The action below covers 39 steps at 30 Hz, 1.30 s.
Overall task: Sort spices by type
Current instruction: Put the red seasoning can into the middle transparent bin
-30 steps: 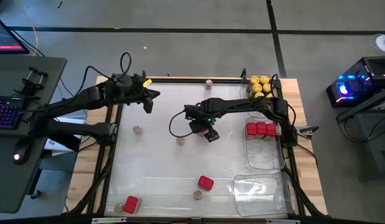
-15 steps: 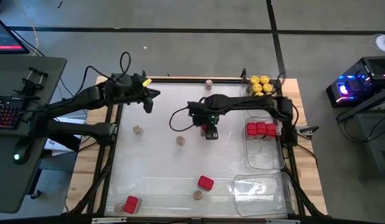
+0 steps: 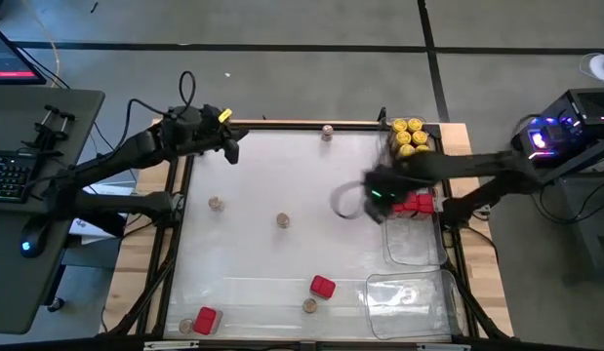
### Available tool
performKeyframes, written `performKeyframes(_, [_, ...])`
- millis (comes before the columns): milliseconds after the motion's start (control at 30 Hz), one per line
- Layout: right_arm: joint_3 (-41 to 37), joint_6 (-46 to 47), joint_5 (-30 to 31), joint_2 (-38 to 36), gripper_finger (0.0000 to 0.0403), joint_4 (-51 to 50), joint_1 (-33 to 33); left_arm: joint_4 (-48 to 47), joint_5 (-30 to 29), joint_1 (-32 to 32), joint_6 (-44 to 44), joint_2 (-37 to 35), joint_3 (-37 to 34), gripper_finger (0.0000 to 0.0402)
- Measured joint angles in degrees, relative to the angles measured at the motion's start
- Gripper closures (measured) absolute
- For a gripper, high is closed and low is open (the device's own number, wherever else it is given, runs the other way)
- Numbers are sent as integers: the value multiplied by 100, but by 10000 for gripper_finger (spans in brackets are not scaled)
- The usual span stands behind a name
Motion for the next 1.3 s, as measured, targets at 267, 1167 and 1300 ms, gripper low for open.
performKeyframes(267, [-1164,4365,-367,-1406,194,-544,1484,2,57,213,225,4,0,401])
performKeyframes(1167, [-3318,5534,-1092,-1450,194,148,1007,16,158,277,365,66,2,401])
performKeyframes(1300, [-3434,5532,-1119,-1450,194,145,1007,17,158,277,389,66,2,401])
